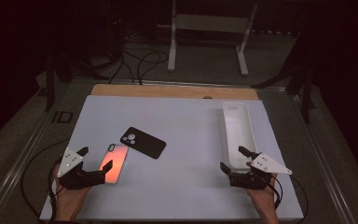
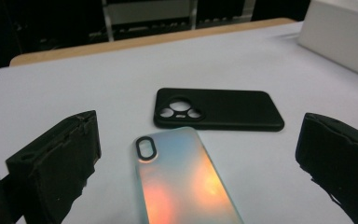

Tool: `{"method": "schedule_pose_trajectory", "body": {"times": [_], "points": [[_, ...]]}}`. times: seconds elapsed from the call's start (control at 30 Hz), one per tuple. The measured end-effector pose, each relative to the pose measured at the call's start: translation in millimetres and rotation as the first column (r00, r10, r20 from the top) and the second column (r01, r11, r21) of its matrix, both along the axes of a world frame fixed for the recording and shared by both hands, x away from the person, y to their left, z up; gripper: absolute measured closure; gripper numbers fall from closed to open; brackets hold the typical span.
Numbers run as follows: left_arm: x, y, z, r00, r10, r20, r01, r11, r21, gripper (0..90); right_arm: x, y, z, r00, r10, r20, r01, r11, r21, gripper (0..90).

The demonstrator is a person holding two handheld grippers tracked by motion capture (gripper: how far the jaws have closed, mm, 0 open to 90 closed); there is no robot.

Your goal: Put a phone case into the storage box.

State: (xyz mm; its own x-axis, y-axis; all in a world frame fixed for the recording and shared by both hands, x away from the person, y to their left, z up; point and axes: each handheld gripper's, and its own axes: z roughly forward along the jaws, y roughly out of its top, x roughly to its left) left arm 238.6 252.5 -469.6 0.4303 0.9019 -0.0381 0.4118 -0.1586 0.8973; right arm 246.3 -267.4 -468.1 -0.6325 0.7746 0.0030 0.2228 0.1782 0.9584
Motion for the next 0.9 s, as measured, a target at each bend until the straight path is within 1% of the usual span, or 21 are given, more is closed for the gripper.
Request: {"method": "schedule_pose_trajectory", "body": {"times": [0.03, 0.07, 0.17, 0.3, 0.33, 0.43, 0.47, 0.53, 0.57, 0.63, 0.67, 0.7, 0.73, 0.9], "points": [[1.2, -0.5, -0.2, 0.9999, 0.005, -0.009, -0.005, 1.0000, 0.006, 0.7, 0.1, 0.4, -0.2, 1.0000, -0.002, 0.000, 0.002, 1.0000, -0.001, 8.8], [3.6, -1.7, -0.9, 0.9995, 0.014, -0.028, -0.013, 0.9999, 0.006, 0.8, 0.1, 0.5, -0.3, 1.0000, -0.002, -0.002, 0.002, 1.0000, -0.002, 8.8], [8.9, -5.2, -2.4, 0.9980, 0.014, -0.062, -0.013, 0.9998, 0.011, 1.2, 0.2, 1.5, -0.9, 0.9999, -0.001, -0.011, 0.001, 1.0000, 0.002, 8.8], [17.5, -12.6, -5.5, 0.9940, 0.021, -0.108, -0.017, 0.9991, 0.039, 1.7, 1.0, 2.2, -1.8, 0.9999, 0.000, -0.012, 0.000, 1.0000, -0.003, 8.9], [19.8, -14.5, -7.0, 0.9927, 0.031, -0.117, -0.025, 0.9983, 0.052, 1.7, 1.3, 2.1, -1.9, 0.9999, -0.002, -0.014, 0.001, 1.0000, -0.003, 8.8], [26.7, -18.7, -12.4, 0.9838, 0.051, -0.172, -0.037, 0.9959, 0.082, 1.6, 1.6, 1.6, -2.0, 0.9998, -0.004, -0.017, 0.004, 1.0000, -0.004, 8.9], [27.4, -19.1, -13.4, 0.9820, 0.050, -0.182, -0.034, 0.9956, 0.087, 1.6, 1.9, 1.3, -2.2, 0.9998, -0.005, -0.017, 0.005, 1.0000, -0.002, 8.8], [29.7, -20.1, -15.6, 0.9768, 0.065, -0.204, -0.045, 0.9936, 0.103, 1.6, 2.4, 0.9, -2.4, 0.9999, -0.005, -0.016, 0.005, 1.0000, -0.003, 8.9], [30.3, -20.1, -16.2, 0.9754, 0.061, -0.212, -0.041, 0.9944, 0.098, 1.6, 2.5, 0.8, -2.4, 0.9999, -0.005, -0.016, 0.005, 1.0000, -0.006, 8.9], [32.0, -20.6, -17.8, 0.9721, 0.066, -0.225, -0.042, 0.9931, 0.110, 1.6, 2.8, 0.9, -2.5, 0.9999, -0.005, -0.015, 0.005, 1.0000, -0.006, 8.9], [32.0, -20.6, -17.8, 0.9721, 0.066, -0.225, -0.042, 0.9931, 0.110, 1.6, 2.8, 0.9, -2.5, 0.9999, -0.005, -0.015, 0.005, 1.0000, -0.006, 8.9], [33.9, -22.3, -20.3, 0.9670, 0.067, -0.246, -0.038, 0.9920, 0.120, 1.6, 2.8, 1.1, -2.5, 0.9998, -0.006, -0.016, 0.006, 1.0000, -0.006, 8.8], [34.8, -23.2, -21.5, 0.9641, 0.070, -0.256, -0.037, 0.9908, 0.131, 1.7, 3.1, 1.2, -2.8, 0.9999, -0.006, -0.016, 0.006, 1.0000, -0.005, 8.8], [38.7, -27.4, -27.5, 0.9536, 0.073, -0.292, -0.028, 0.9873, 0.156, 2.7, 3.3, 0.9, -2.9, 0.9998, -0.009, -0.017, 0.009, 0.9999, -0.008, 8.9]]}}
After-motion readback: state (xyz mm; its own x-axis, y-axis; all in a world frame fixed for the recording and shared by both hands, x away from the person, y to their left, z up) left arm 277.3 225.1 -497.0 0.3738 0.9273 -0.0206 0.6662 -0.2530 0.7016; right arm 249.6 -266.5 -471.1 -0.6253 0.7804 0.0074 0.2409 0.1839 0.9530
